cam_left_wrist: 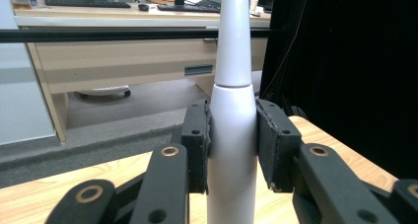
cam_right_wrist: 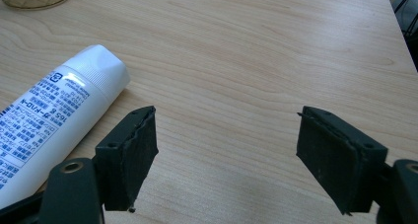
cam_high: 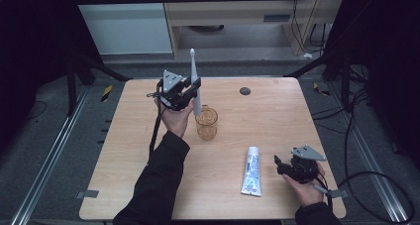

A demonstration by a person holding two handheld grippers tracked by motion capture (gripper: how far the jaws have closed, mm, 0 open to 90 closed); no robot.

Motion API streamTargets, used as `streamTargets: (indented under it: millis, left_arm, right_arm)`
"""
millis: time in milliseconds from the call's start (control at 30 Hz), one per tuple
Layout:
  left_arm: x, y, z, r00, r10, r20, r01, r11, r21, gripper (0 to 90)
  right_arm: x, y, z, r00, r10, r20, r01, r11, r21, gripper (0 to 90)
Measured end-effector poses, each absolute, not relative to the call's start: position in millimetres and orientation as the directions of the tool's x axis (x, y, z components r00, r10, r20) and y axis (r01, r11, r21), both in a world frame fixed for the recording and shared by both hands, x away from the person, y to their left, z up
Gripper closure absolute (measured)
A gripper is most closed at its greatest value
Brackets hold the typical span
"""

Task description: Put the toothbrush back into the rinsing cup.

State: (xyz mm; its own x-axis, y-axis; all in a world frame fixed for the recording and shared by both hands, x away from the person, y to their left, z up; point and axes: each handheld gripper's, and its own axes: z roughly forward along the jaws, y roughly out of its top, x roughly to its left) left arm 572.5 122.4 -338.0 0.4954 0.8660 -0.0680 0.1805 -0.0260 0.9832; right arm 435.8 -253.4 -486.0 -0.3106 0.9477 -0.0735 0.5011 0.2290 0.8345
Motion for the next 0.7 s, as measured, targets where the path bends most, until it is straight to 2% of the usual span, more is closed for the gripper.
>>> streamTargets:
  millis: [700]
  left_arm:
    - [576.1, 111.9, -363.3, 0.531, 0.846, -0.042, 0.198, -0.075, 0.977, 67.1]
  right_arm:
    - [436.0, -253.6, -486.3, -0.316, 0.945, -0.088, 0.491, 0.242, 0.837, 23.9]
